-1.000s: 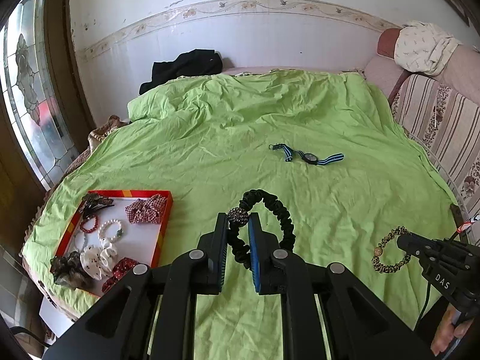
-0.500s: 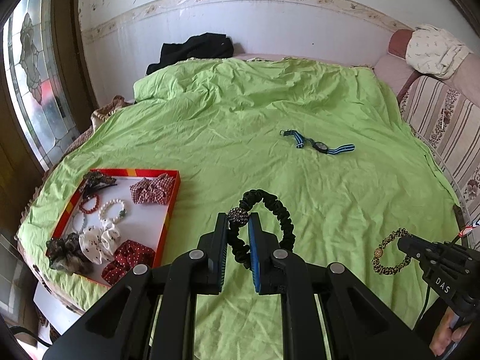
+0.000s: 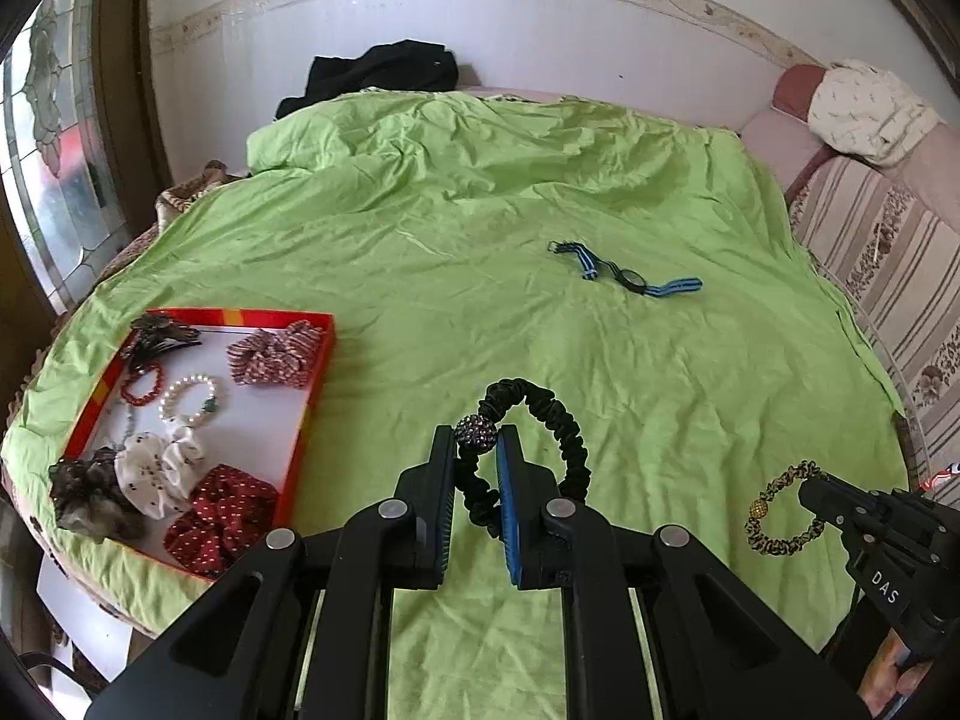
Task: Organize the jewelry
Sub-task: 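Carry black and leopard bracelets into the red tray and release both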
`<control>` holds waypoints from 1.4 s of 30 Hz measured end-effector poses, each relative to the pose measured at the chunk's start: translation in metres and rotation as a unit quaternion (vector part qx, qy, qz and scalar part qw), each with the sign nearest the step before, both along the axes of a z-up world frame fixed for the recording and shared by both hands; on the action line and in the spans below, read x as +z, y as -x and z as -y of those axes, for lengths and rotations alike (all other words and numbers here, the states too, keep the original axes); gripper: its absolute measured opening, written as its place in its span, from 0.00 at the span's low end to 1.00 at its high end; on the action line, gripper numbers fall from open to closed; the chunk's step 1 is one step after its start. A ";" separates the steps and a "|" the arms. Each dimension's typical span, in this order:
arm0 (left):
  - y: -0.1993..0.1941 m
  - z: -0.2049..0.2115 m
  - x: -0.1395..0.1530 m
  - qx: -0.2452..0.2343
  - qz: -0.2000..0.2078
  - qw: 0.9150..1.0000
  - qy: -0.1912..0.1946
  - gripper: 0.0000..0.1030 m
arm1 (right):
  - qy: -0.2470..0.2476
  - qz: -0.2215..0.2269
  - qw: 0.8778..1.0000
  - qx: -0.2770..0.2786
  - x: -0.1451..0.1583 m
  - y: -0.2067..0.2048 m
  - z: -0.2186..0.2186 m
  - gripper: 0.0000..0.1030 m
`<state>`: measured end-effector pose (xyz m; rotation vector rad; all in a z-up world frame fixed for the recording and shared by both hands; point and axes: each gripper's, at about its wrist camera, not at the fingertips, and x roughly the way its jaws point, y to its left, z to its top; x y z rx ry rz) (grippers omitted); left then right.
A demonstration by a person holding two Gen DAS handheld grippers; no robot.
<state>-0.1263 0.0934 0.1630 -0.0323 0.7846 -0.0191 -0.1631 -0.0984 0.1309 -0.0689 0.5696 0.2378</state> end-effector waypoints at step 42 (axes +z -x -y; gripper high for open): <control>-0.055 -0.299 -0.026 0.140 -0.045 0.980 0.131 0.13 | 0.129 -0.009 0.967 0.217 0.016 -0.049 -0.272 0.09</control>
